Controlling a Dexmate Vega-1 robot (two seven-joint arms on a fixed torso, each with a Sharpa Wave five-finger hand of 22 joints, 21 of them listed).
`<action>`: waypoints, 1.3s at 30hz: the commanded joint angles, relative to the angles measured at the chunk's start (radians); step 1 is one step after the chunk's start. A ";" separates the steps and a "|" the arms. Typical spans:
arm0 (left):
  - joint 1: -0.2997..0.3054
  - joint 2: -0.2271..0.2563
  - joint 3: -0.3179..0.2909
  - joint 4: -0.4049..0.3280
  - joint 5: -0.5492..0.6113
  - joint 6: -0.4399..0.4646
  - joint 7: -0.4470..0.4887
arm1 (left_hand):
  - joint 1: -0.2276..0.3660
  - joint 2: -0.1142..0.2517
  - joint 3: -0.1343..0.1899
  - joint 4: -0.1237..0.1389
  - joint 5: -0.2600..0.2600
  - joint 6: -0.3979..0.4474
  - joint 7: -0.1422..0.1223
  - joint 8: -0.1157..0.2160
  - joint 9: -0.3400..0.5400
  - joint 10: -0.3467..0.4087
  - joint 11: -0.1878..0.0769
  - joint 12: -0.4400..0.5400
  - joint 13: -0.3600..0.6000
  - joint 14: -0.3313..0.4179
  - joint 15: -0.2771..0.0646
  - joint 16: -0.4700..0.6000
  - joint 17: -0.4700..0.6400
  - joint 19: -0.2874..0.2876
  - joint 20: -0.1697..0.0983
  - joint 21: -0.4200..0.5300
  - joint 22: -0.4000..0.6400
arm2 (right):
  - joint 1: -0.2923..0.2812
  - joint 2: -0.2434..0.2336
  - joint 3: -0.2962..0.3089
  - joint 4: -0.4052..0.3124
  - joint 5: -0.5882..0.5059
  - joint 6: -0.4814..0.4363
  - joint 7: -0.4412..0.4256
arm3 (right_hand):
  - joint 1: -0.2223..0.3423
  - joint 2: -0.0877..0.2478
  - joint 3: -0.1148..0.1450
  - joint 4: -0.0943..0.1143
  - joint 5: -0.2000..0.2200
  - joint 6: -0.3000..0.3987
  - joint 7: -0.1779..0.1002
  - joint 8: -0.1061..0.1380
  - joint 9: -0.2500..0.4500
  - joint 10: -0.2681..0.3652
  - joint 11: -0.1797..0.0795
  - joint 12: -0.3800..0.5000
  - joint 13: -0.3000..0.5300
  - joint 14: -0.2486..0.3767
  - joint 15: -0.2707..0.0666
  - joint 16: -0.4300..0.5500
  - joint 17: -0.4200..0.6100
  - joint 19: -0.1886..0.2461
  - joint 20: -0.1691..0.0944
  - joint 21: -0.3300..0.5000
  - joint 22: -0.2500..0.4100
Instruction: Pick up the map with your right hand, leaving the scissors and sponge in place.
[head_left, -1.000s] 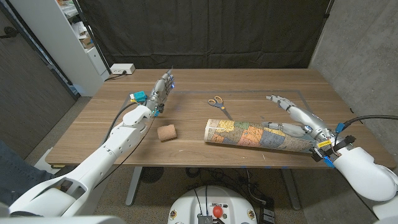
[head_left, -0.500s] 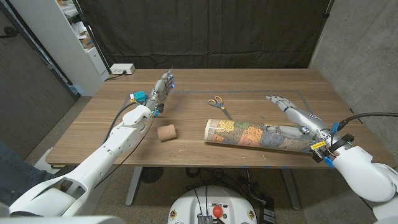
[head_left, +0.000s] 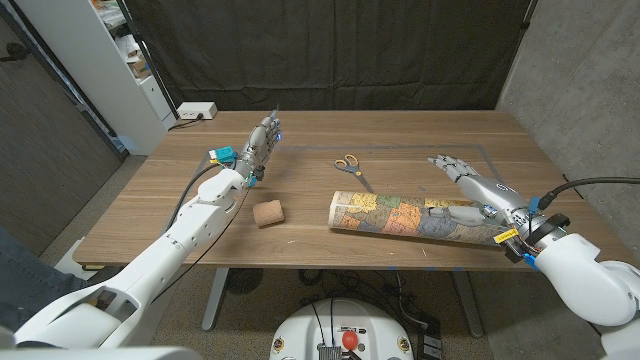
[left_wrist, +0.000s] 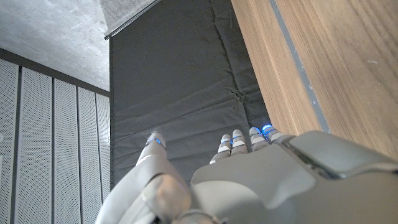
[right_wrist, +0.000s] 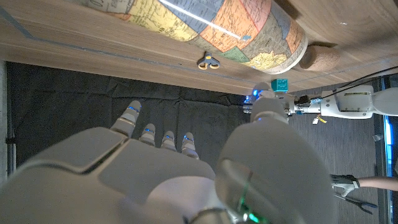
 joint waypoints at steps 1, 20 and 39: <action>0.009 0.000 0.001 -0.008 -0.001 -0.003 0.003 | 0.000 0.007 0.000 -0.005 -0.006 0.010 0.002 0.003 0.006 0.003 0.001 -0.002 0.005 0.001 0.004 -0.002 0.003 -0.022 -0.002 -0.005 0.004 | 0.001 -0.020 -0.014 -0.057 -0.079 -0.090 0.099 | 0.002 -0.011 -0.003 0.004 0.008 -0.017 0.003 0.004 0.004 -0.026 0.004 0.001 0.005 -0.046 0.004 -0.001 0.004 -0.011 0.007 0.000 0.002; 0.000 -0.009 0.001 0.013 -0.004 -0.014 -0.007 | 0.000 0.008 -0.001 -0.006 -0.006 0.009 0.001 0.002 0.006 0.004 0.001 -0.002 0.005 -0.001 0.004 -0.003 0.003 -0.023 0.000 -0.007 0.004 | 0.050 -0.064 -0.103 -0.108 -0.267 -0.250 0.213 | 0.004 -0.008 -0.008 0.008 0.021 -0.070 0.021 -0.002 0.004 -0.056 0.009 0.005 0.005 -0.058 0.008 0.005 0.003 -0.023 0.006 0.004 0.002; 0.011 0.003 -0.010 0.009 -0.009 -0.012 -0.003 | -0.001 0.009 -0.002 -0.007 -0.006 0.012 0.000 0.003 0.006 0.005 -0.003 -0.002 0.005 0.000 0.003 -0.003 0.003 -0.023 0.004 -0.008 0.005 | 0.123 -0.132 -0.217 -0.115 -0.405 -0.387 0.355 | 0.008 -0.006 -0.013 0.010 0.029 -0.107 0.040 -0.003 0.004 -0.085 0.023 0.005 0.004 -0.075 0.021 0.005 0.001 -0.023 0.008 0.007 0.002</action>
